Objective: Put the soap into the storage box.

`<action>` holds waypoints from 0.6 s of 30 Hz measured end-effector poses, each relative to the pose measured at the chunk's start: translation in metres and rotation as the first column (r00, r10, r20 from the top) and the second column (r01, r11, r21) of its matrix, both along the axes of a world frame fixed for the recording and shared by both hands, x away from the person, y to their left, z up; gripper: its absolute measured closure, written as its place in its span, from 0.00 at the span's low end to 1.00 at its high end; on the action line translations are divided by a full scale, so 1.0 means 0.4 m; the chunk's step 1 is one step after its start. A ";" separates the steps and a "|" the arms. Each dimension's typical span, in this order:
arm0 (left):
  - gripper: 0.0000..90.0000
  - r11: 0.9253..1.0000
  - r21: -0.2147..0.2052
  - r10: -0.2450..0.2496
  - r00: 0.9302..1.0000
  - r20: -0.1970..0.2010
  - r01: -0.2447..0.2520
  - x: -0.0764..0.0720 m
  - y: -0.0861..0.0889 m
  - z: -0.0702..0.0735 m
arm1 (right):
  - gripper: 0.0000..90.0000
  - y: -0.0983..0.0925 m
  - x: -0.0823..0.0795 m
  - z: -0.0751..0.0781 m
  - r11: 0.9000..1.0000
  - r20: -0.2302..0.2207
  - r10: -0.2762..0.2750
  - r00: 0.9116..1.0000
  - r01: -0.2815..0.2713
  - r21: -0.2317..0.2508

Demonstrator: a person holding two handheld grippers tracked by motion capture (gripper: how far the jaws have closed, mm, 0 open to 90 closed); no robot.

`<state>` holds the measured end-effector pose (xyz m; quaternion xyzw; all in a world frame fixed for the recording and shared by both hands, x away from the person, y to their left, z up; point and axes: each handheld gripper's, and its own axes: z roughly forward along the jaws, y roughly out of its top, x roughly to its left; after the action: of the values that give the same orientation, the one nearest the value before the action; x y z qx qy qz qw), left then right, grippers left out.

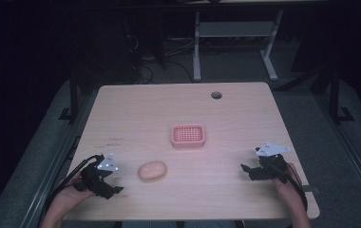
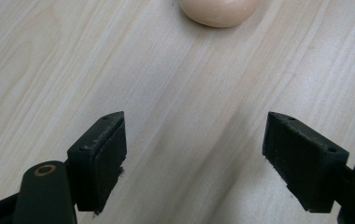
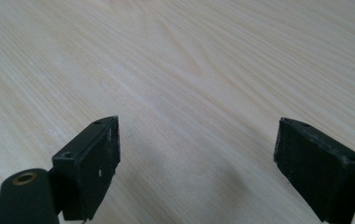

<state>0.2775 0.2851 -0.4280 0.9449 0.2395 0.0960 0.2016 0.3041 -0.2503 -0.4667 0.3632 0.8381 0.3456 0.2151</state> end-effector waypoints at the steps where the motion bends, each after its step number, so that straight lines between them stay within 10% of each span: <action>1: 0.24 1.000 -0.001 0.002 1.000 0.000 -0.002 0.000 -0.002 -0.001 | 0.15 0.000 0.000 0.000 1.000 -0.001 0.001 1.000 -0.001 0.001; 18: 0.24 0.999 0.018 -0.035 0.999 0.014 0.034 0.010 -0.043 0.016 | 0.15 0.006 -0.001 0.000 1.000 0.002 0.011 1.000 -0.011 0.007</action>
<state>0.2815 0.2681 -0.4217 0.9499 0.2208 0.1015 0.1965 0.3038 -0.2480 -0.4666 0.3590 0.8385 0.3502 0.2128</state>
